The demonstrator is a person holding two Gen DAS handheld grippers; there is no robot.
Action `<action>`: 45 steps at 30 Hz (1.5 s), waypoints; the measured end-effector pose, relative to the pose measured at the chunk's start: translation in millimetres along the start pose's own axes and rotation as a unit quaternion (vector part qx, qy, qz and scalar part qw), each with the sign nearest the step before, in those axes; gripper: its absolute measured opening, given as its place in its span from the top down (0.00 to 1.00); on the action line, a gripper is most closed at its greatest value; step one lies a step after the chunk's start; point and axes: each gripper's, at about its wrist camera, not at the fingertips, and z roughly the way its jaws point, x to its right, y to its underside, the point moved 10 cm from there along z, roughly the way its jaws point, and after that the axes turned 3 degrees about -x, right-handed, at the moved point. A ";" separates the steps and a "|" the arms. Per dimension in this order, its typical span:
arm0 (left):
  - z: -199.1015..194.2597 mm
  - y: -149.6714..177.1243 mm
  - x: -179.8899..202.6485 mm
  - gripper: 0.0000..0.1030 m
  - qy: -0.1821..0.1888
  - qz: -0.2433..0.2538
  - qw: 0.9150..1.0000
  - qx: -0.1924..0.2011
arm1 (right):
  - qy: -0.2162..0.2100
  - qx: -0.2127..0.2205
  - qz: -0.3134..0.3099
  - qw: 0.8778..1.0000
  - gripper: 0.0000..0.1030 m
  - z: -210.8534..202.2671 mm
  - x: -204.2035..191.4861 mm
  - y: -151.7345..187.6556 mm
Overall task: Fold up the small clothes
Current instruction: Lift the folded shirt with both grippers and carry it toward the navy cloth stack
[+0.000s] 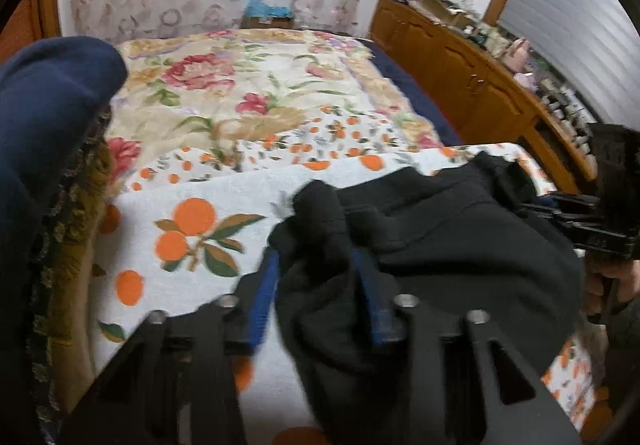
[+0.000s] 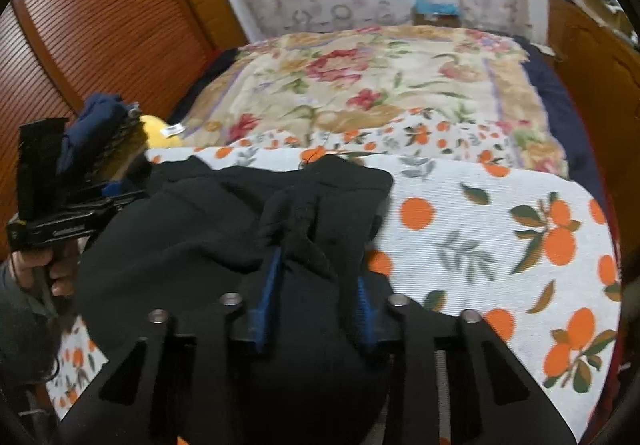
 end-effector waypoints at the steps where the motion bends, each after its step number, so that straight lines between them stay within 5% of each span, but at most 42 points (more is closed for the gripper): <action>1: -1.6 -0.1 2.7 0.80 0.005 0.002 1.000 0.001 | -0.001 0.000 -0.001 1.000 0.78 0.2 -1.0 -0.1; 4: -8.6 0.3 6.7 0.90 0.016 0.003 1.000 0.005 | 0.008 0.008 -0.003 1.000 0.85 -4.0 -4.8 -1.6; 16: -110.1 -8.2 35.1 0.92 0.047 -0.001 0.992 0.113 | 0.012 0.120 -0.043 0.992 0.89 -72.5 -50.5 -22.0; 27: -225.3 -10.1 16.6 0.92 0.022 -0.003 0.975 0.221 | -0.007 0.199 -0.118 0.973 0.90 -127.3 -120.8 -71.8; 37: -317.8 17.5 -64.2 0.92 -0.044 -0.059 0.956 0.283 | -0.066 0.224 -0.239 0.943 0.90 -131.2 -237.7 -138.4; 45: -295.7 73.0 -179.2 0.92 -0.126 -0.161 0.945 0.254 | -0.096 0.141 -0.315 0.934 0.90 -16.5 -342.3 -190.0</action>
